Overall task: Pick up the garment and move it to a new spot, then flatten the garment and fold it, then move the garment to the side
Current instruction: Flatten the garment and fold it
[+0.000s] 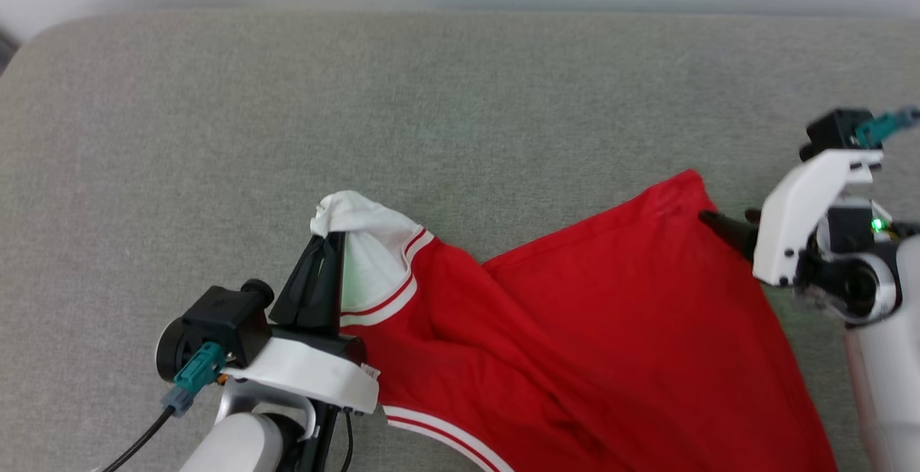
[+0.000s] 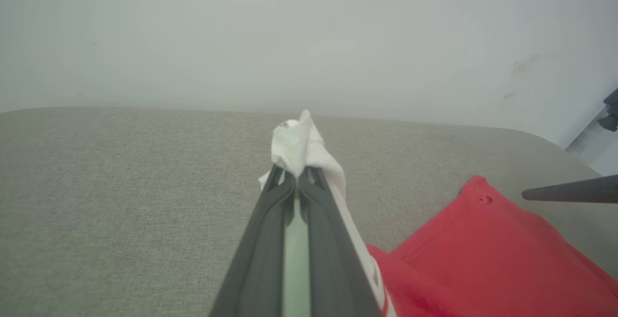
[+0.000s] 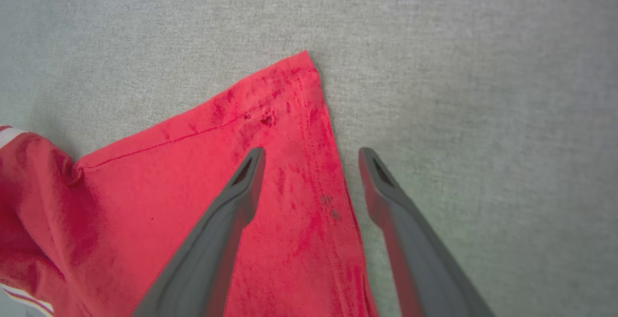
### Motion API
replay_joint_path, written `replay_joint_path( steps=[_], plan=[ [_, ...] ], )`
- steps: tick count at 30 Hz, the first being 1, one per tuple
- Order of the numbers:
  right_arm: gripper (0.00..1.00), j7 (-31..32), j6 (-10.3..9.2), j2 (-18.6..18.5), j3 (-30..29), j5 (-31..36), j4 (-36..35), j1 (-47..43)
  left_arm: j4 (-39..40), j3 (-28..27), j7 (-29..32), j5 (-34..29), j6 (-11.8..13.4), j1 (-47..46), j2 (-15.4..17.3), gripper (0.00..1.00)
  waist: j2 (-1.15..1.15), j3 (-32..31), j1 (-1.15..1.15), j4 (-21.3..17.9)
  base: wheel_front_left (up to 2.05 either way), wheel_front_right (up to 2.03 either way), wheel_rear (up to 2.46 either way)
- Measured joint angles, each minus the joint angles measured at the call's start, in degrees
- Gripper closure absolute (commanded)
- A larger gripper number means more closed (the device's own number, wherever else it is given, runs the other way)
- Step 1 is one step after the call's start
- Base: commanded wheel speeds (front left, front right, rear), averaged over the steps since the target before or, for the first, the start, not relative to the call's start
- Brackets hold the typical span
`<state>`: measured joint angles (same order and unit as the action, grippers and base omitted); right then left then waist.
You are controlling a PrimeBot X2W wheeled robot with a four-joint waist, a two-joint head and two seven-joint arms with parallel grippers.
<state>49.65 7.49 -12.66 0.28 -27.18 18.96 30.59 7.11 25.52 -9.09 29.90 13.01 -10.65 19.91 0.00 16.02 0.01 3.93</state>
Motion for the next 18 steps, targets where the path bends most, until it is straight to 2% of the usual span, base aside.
replay_joint_path(
  steps=[5,12,13,14,18],
  plan=[
    [0.00,1.8,0.01,-0.4,3.4,0.3,6.0,7.2,-0.3,0.7,-0.4,-0.5,-0.7,-2.5,-0.7,1.00,0.00,3.2,0.00,1.7,0.00,0.00,0.00],
    [0.00,4.4,0.01,-1.6,7.1,-1.4,13.0,11.4,-1.5,1.7,-1.1,-0.5,-1.3,-3.5,-1.8,1.00,0.00,5.2,0.00,3.7,0.00,0.00,0.00],
    [0.55,4.8,0.00,-1.8,7.5,-1.8,13.6,11.8,-1.7,1.8,-1.2,-0.5,-1.3,-3.5,-1.9,1.00,0.00,5.3,-0.01,3.8,0.00,0.00,0.00],
    [1.00,5.0,0.01,-2.0,7.8,-2.3,14.1,12.0,-1.9,1.8,-1.2,-0.5,-1.4,-3.5,-2.0,1.00,0.00,5.3,0.00,3.9,0.00,0.00,0.00],
    [1.00,4.8,0.00,-2.4,9.7,-4.3,15.2,12.2,-2.7,2.1,-1.5,-0.1,-1.4,-3.5,-2.3,1.00,0.00,4.7,0.00,3.9,0.00,0.00,0.00]
  ],
)
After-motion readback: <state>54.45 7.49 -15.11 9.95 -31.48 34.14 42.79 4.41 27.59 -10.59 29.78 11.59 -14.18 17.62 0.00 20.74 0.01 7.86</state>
